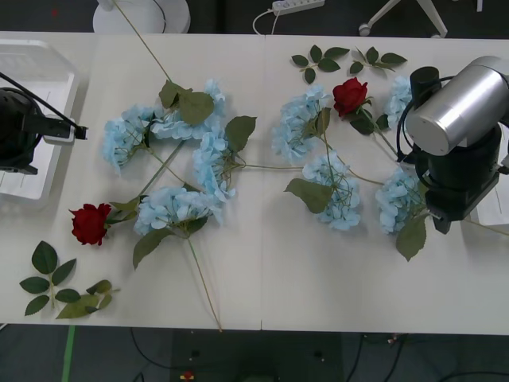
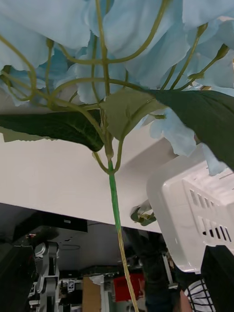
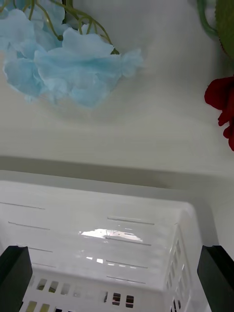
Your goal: Place the red flowers into the right box and the blue flowers into the left box. If a person shows an open palm, hand one flower to the person first, then continue sorting.
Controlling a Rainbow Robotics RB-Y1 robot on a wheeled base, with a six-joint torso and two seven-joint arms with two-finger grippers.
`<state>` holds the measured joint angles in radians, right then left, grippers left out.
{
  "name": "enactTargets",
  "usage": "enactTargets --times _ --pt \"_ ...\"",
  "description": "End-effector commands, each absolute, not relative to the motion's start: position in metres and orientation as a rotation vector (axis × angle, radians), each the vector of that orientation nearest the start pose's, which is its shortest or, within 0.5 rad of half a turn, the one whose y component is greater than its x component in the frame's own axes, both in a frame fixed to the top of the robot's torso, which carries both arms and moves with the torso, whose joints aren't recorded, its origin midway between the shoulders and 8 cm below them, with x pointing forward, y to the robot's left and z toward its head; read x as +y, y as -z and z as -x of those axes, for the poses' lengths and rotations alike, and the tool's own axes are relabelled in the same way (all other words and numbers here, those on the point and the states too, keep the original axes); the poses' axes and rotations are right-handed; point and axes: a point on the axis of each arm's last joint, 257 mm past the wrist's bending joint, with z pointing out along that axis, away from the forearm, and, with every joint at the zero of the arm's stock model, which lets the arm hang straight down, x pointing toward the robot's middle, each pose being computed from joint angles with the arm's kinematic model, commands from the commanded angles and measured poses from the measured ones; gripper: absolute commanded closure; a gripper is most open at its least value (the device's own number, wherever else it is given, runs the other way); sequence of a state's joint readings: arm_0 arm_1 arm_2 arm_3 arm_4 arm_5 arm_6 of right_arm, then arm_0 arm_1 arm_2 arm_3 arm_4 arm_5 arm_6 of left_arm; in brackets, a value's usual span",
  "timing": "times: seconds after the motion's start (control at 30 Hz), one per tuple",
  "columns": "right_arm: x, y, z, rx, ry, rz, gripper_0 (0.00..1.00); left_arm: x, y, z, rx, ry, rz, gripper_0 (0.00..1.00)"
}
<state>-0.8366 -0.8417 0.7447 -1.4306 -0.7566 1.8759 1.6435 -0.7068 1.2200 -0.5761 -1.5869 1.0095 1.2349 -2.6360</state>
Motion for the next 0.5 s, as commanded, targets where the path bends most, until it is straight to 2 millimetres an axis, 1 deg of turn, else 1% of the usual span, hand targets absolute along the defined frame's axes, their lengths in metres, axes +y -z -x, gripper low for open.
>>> enactTargets --times 0.03,0.1,0.23,0.3,0.4,0.43,0.47,0.5 --pt "-0.364 0.242 -0.450 3.006 0.783 0.935 0.00 0.380 0.153 -0.540 1.895 -0.621 -1.929 0.00" --pt "-0.374 0.247 -0.451 3.021 0.819 0.911 0.00 0.372 0.160 -0.539 1.933 -0.509 -1.874 0.00" --pt "-0.379 0.261 -0.453 3.027 0.852 0.908 0.00 0.351 0.168 -0.535 1.965 -0.312 -1.768 0.00" --pt "-0.378 0.267 -0.453 3.036 0.845 0.905 0.00 0.336 0.169 -0.533 1.963 -0.227 -1.741 0.00" --pt "-0.376 0.273 -0.454 3.042 0.852 0.902 0.00 0.305 0.161 -0.529 1.910 -0.147 -1.750 0.00" --pt "-0.376 0.277 -0.453 3.048 0.858 0.901 0.00 0.293 0.157 -0.527 1.952 -0.092 -1.682 0.00" --pt "-0.375 0.279 -0.453 3.048 0.864 0.904 0.00 0.283 0.157 -0.524 2.045 -0.007 -1.562 0.00" --pt "-0.375 0.283 -0.452 3.052 0.875 0.913 0.00 0.271 0.156 -0.521 2.161 0.096 -1.397 0.00"
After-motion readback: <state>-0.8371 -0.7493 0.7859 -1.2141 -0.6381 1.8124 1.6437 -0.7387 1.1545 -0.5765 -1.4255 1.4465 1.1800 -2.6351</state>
